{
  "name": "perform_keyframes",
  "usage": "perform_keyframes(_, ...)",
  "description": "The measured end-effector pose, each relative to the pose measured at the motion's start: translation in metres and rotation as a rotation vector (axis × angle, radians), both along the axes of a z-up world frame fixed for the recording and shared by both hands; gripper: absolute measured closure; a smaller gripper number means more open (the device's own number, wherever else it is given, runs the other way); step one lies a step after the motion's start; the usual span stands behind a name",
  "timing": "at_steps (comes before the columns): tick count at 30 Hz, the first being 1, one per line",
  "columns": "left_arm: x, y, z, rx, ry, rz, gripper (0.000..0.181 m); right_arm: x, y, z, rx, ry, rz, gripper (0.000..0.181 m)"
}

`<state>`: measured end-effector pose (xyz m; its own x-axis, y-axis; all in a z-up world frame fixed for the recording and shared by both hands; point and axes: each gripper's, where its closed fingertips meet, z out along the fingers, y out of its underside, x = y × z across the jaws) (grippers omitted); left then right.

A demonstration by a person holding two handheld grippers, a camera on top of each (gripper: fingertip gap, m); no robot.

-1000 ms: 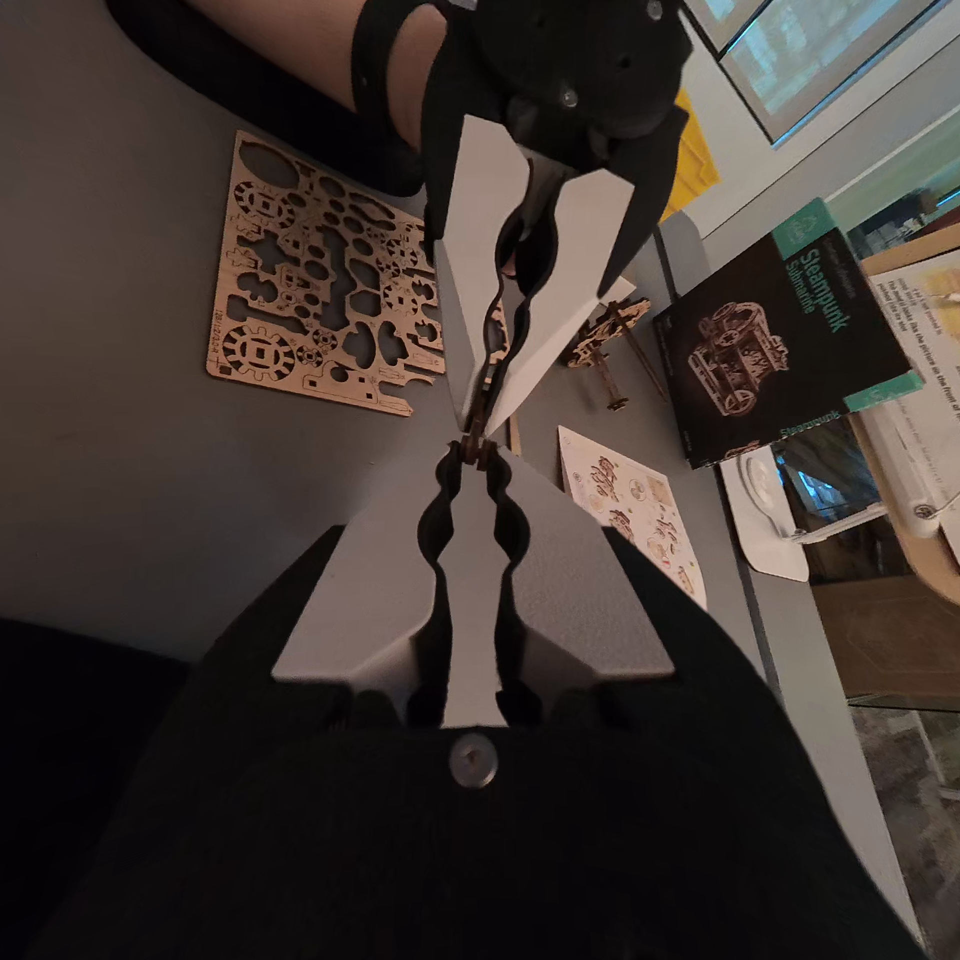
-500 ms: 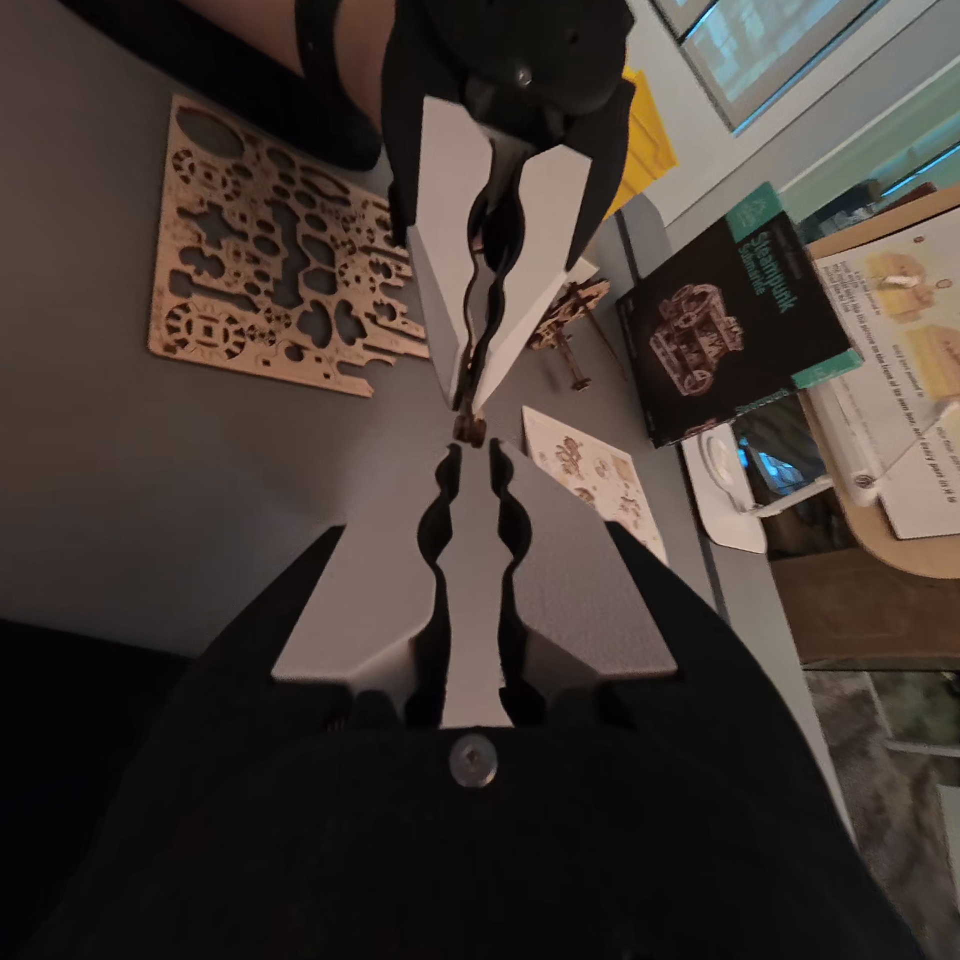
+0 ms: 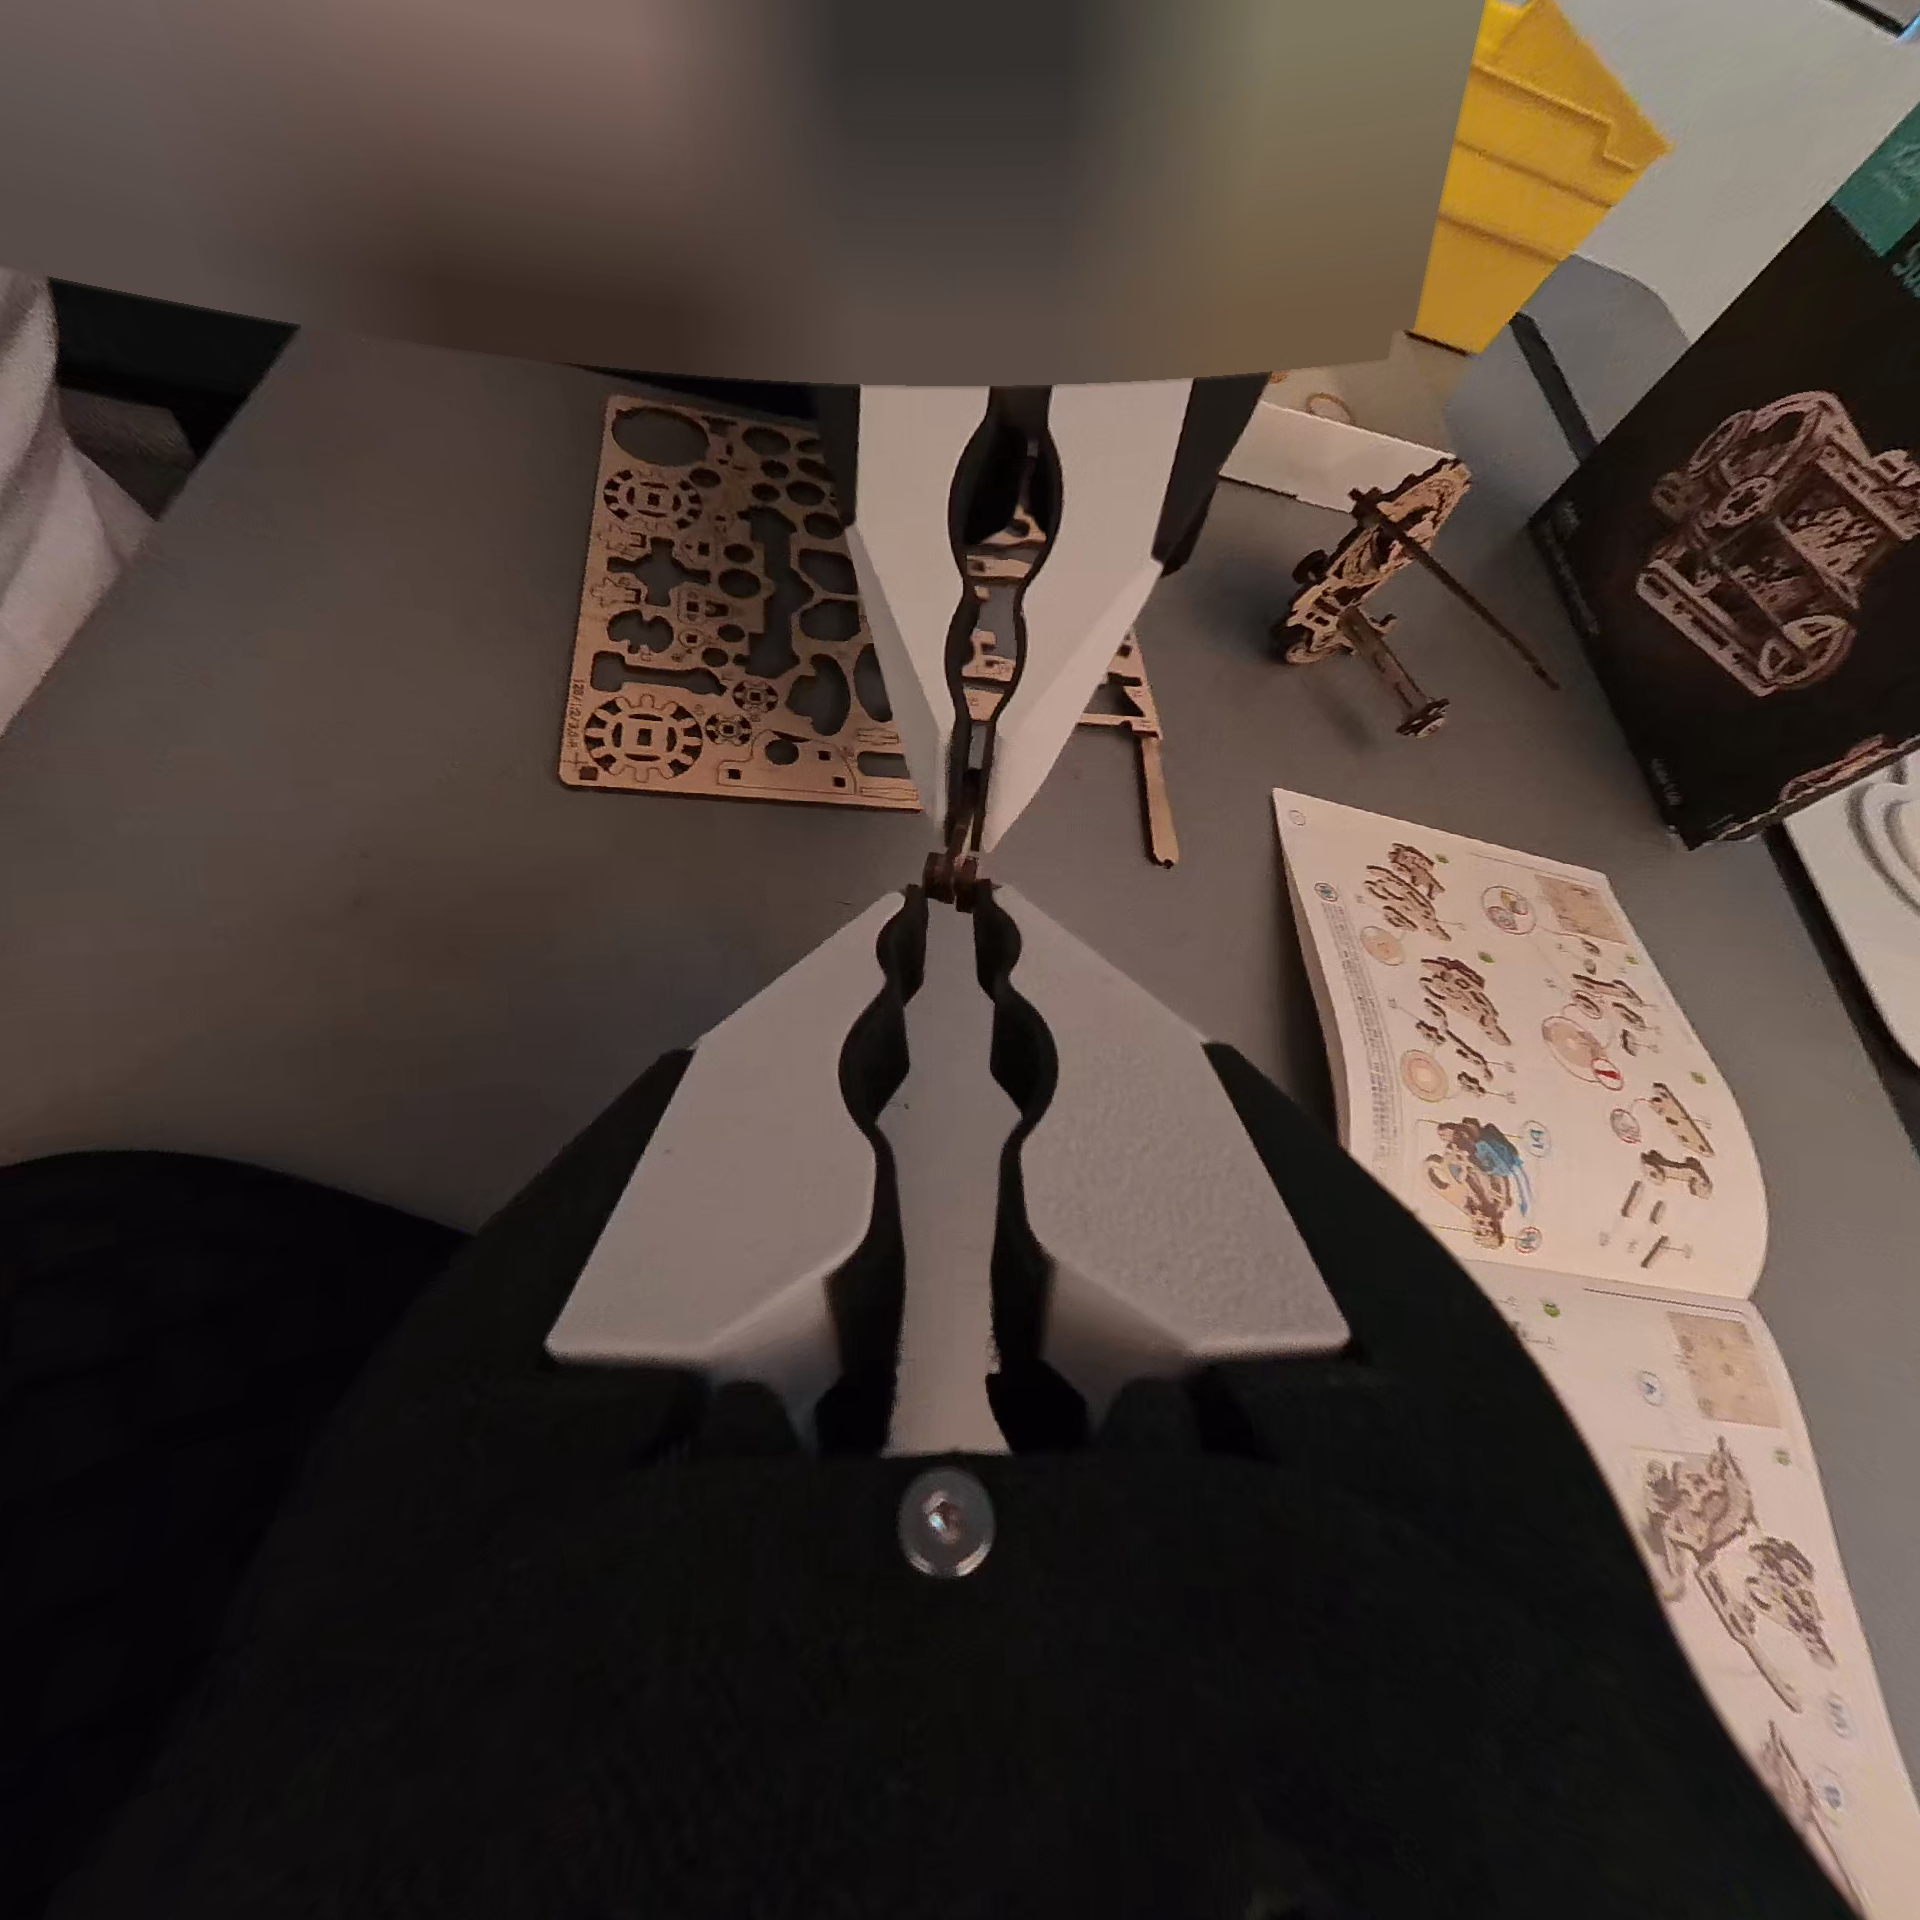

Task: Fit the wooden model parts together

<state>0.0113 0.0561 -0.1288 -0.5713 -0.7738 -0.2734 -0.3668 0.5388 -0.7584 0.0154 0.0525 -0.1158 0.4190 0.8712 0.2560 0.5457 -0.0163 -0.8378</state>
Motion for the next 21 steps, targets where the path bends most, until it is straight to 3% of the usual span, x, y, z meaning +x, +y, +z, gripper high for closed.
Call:
perform_keyframes(9, 0.004, -0.001, -0.001, -0.002, -0.016, 0.016, 0.158, -0.004, 0.001, -0.001, -0.030, 0.062, 0.012, 0.176)
perform_keyframes(15, 0.002, -0.009, 0.005, 0.038, -0.072, -0.030, 0.172, -0.008, 0.000, -0.001, -0.004, 0.073, 0.042, 0.176)
perform_keyframes(21, -0.002, -0.016, 0.000, 0.074, -0.070, -0.077, 0.173, -0.011, -0.007, -0.006, -0.013, 0.058, 0.087, 0.176)
